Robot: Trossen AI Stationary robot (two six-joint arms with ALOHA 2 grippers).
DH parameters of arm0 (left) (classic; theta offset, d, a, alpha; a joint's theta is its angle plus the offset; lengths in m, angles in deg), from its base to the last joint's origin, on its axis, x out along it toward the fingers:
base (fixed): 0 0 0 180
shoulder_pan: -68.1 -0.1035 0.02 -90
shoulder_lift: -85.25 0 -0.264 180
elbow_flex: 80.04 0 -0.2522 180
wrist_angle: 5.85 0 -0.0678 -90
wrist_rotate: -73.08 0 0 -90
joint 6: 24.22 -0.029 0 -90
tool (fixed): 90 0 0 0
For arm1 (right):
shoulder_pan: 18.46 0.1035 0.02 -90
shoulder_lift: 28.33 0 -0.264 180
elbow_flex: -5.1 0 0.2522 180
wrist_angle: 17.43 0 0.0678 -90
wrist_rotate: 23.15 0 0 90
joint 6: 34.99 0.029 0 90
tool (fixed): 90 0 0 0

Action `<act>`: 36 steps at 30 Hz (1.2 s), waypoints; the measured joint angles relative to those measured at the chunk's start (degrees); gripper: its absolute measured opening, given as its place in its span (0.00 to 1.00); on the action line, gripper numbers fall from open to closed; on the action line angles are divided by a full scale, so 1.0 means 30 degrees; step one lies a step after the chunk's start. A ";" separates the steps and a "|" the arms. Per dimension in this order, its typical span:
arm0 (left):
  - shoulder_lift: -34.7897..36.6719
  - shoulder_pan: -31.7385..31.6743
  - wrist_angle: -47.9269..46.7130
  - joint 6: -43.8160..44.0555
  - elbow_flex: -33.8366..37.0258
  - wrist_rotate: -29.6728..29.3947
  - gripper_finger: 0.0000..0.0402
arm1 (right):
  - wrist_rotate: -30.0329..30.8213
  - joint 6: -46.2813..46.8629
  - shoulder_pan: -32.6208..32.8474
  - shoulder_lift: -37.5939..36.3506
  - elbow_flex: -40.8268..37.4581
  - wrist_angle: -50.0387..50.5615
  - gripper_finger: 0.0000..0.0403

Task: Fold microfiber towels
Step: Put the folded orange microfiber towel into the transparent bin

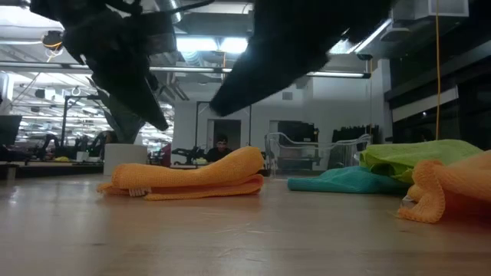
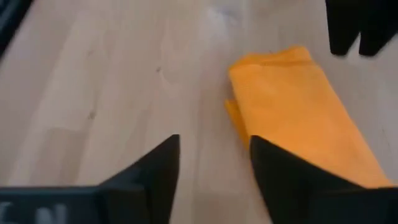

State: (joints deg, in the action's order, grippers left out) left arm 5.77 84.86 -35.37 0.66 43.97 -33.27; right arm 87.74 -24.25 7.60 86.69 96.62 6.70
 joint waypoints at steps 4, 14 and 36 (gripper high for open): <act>0.0000 -0.0539 0.0010 -0.0007 0.0248 0.0099 0.28 | 0.0142 -0.2729 -0.0263 0.0952 0.0015 -0.1422 0.66; 0.0000 -0.0933 0.0875 0.0036 0.1318 0.0290 0.28 | 0.2363 -0.5227 -0.1061 0.3171 -0.0007 -0.2642 0.70; -0.3677 -0.3301 0.3166 -0.1027 0.1418 0.0901 0.28 | 0.2950 -0.7694 -0.2516 0.4091 0.0109 -0.2698 0.69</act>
State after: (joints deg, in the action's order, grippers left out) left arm -5.26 74.95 -25.87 -2.42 48.22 -30.57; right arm 96.59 -47.33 0.06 98.97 96.94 -1.39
